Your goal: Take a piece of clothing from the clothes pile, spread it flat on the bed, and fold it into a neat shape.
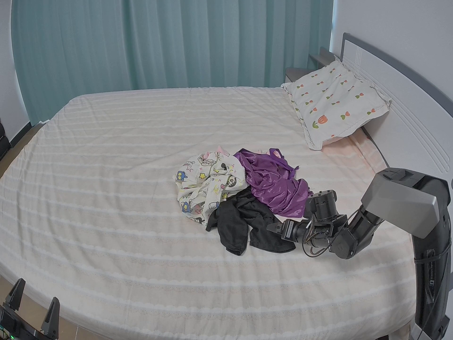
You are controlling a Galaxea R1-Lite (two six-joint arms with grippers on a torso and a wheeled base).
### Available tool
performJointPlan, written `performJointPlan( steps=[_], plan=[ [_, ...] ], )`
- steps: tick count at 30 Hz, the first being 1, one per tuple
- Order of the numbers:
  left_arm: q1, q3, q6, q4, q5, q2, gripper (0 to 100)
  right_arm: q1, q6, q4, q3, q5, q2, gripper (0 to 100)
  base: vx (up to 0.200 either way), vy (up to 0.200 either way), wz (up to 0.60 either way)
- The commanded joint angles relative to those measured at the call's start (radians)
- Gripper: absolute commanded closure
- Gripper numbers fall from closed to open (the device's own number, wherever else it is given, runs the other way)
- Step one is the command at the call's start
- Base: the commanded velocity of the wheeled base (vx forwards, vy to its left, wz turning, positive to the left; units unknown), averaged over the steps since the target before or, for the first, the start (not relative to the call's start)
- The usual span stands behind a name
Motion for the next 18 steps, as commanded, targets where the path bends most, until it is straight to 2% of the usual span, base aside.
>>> performJointPlan(
  steps=[1, 4, 17, 18],
  plan=[
    [0.000, 0.016, 0.000, 0.000, 0.000, -0.018, 0, 0.019, 0.000, 0.005, -0.054, -0.002, 0.065, 0, 0.000, 0.000, 0.00],
    [0.000, 0.016, 0.000, 0.000, 0.000, -0.018, 0, 0.022, -0.011, 0.003, -0.074, -0.027, 0.103, 0, 0.000, 0.000, 0.00],
    [0.000, 0.016, 0.001, 0.000, 0.000, -0.018, 0, 0.060, -0.057, 0.005, -0.108, -0.027, 0.115, 0, 0.000, 0.000, 0.00],
    [0.000, 0.016, 0.001, 0.000, 0.000, -0.018, 0, 0.074, -0.072, 0.012, -0.120, -0.027, 0.120, 100, 0.000, 0.000, 0.00]
  ],
)
